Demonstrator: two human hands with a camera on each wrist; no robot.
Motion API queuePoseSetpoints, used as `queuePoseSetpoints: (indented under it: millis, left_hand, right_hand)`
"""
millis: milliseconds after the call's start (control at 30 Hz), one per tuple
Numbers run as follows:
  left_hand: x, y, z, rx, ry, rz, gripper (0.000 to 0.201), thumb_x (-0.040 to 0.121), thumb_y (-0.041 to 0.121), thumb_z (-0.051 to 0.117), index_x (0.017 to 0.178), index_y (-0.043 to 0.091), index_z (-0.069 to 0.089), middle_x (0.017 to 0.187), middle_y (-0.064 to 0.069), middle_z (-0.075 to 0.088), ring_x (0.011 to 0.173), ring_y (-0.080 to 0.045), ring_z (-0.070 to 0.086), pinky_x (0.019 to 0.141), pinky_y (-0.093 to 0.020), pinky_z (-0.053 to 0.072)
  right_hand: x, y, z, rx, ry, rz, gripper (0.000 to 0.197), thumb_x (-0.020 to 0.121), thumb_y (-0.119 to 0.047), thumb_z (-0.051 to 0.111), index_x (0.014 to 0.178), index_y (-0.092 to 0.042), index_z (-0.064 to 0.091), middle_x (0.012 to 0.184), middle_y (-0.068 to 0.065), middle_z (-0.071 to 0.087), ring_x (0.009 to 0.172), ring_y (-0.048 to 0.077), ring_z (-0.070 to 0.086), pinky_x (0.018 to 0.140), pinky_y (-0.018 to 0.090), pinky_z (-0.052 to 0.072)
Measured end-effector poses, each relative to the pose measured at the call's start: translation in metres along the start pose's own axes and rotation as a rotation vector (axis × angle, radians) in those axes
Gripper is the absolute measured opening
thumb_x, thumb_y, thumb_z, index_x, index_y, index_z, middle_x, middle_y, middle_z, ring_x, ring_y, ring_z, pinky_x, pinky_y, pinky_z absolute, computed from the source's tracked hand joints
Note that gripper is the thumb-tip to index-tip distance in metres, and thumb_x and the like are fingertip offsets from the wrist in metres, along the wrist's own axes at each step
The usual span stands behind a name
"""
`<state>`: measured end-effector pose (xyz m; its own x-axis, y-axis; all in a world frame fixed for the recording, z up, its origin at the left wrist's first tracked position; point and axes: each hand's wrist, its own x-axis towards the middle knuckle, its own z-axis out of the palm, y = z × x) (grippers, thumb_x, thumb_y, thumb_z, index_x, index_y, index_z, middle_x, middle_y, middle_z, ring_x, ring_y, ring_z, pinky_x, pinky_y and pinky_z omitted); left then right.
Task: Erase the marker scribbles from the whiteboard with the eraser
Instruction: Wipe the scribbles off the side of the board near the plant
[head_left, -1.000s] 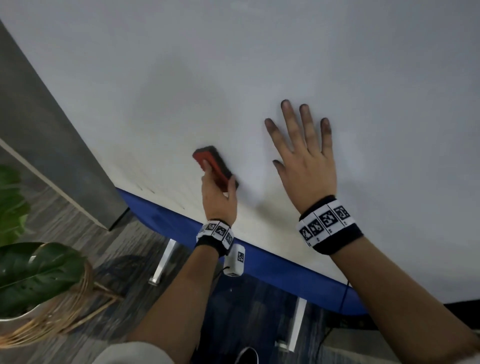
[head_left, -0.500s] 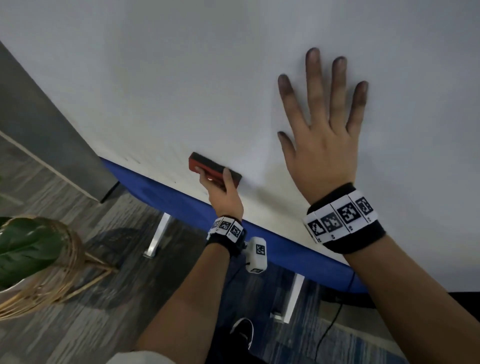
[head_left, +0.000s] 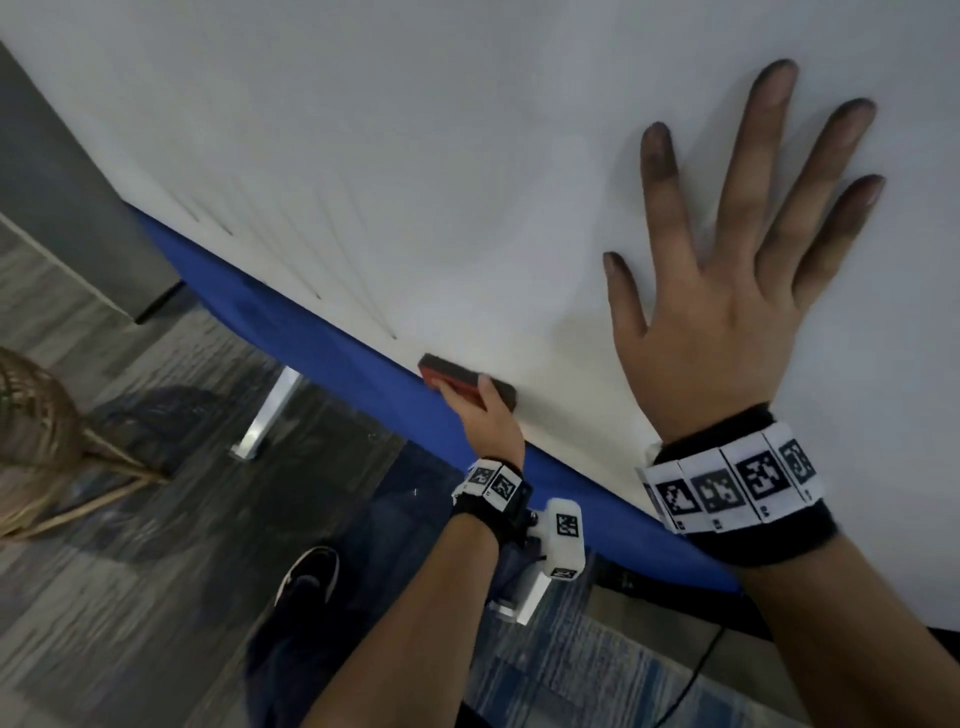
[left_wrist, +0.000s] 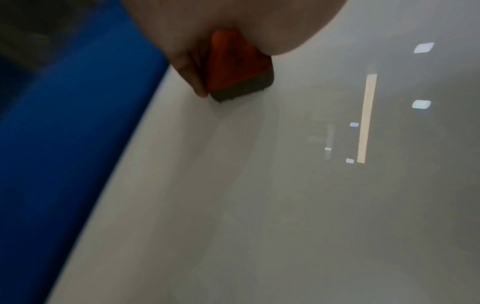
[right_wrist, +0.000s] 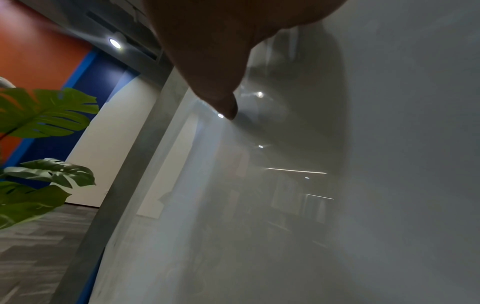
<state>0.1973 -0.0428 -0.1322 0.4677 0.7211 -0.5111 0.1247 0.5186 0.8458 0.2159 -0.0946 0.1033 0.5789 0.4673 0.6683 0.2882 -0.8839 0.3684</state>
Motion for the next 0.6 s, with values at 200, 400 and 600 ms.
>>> queuePoseSetpoints:
  millis: [200,400,600]
  left_hand:
    - [-0.006,0.117,-0.016,0.057,-0.162,0.549,0.072,0.102,0.023,0.061,0.159,0.034,0.018,0.126,0.034,0.048,0.112,0.009,0.055,0.092,-0.010,0.046]
    - [0.041,0.050,-0.036,0.128,-0.109,0.300,0.070,0.102,0.032,0.058,0.161,0.031,0.020,0.150,0.002,0.049,0.129,-0.012,0.056,0.107,-0.033,0.051]
    - [0.072,0.031,-0.049,0.212,-0.056,-0.086,0.071,0.109,0.020,0.043,0.162,0.012,-0.003,0.161,-0.015,0.033,0.143,-0.034,0.042,0.109,-0.027,0.034]
  right_hand:
    - [-0.001,-0.009,0.008,0.028,0.034,0.047,0.060,0.098,-0.036,0.060,0.154,-0.021,0.042,0.154,0.028,0.040,0.137,0.057,0.036,0.116,0.066,0.022]
    - [-0.005,-0.007,0.010,0.040,-0.007,0.034,0.063,0.099,-0.036,0.058,0.157,-0.023,0.036,0.158,0.024,0.035,0.142,0.051,0.028,0.120,0.061,0.016]
    - [-0.007,-0.017,-0.004,0.089,-0.014,0.066,0.066,0.090,-0.023,0.066,0.152,-0.023,0.045,0.157,0.027,0.035,0.143,0.055,0.030,0.120,0.063,0.019]
